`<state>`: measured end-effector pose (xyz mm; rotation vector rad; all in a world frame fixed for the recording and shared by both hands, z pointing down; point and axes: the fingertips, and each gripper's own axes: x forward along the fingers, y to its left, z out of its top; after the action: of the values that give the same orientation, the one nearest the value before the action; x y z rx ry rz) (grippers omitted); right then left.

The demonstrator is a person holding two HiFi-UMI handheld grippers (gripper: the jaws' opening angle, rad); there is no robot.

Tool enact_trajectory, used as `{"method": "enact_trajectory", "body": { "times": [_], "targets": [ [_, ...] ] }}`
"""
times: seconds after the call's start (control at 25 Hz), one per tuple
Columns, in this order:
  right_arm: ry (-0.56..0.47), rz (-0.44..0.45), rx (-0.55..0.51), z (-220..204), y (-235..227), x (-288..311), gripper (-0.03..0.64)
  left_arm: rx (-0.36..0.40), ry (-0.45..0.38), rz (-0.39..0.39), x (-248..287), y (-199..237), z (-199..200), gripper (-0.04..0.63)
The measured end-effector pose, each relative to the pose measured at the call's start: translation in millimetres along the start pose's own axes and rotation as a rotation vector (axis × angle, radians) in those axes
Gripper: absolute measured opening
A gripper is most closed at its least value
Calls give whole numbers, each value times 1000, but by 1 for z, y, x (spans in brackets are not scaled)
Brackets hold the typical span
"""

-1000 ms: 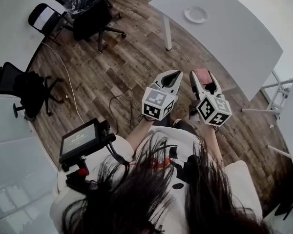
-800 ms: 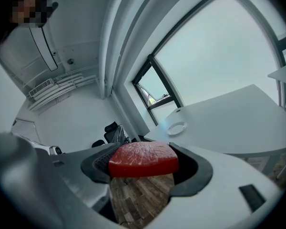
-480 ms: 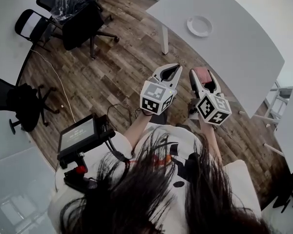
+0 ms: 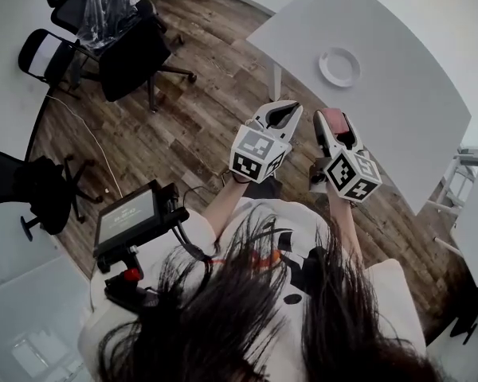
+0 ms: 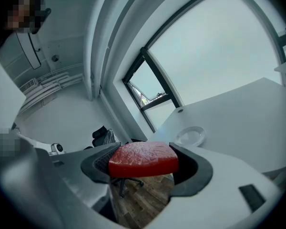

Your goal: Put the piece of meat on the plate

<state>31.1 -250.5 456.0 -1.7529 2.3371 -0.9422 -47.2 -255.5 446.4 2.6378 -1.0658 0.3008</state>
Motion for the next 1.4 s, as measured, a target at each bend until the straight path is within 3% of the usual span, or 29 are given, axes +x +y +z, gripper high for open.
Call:
{"method": "enact_trajectory", "body": {
  "times": [0.16,0.68,1.12,1.4],
  "targets": [
    [4,-10,9,1,4,21,325,32,21,-26,8,16,0,5],
    [23,-88,47,13,-35,45,325,-2,85,-110,58,20,-8,5],
    [97,-76,-25,40,-96,105,325,-37,116,-40,123,52,3,5],
    [191,-106,-118,32,-150,134,325,-28,158,-50,164,49,2,5]
  ]
}}
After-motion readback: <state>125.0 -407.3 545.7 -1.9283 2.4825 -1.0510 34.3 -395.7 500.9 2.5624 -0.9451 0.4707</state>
